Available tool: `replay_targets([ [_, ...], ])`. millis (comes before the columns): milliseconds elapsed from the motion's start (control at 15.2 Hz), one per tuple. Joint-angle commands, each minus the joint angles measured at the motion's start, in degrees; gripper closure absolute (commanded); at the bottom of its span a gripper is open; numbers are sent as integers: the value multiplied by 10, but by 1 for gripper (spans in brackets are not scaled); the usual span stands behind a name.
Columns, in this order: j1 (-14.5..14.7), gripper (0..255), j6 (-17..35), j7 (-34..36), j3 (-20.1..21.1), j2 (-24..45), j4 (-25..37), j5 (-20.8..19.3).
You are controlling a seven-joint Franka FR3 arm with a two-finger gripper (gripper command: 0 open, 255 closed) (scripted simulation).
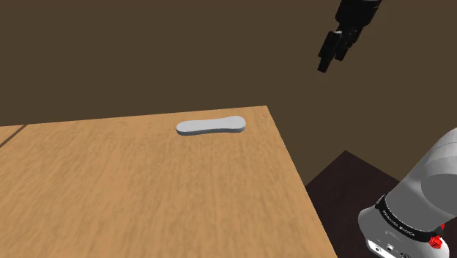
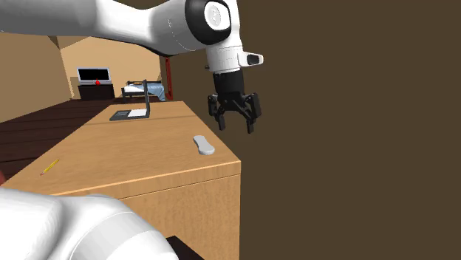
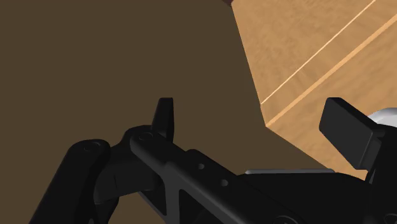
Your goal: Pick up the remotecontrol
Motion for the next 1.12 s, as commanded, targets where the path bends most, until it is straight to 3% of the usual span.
replay_targets([
  [0,0,0,0,0,0,0,0,0],
  [726,74,0,84,-89,36,214,99,20],
  [1056,146,0,103,-118,20,305,155,12],
])
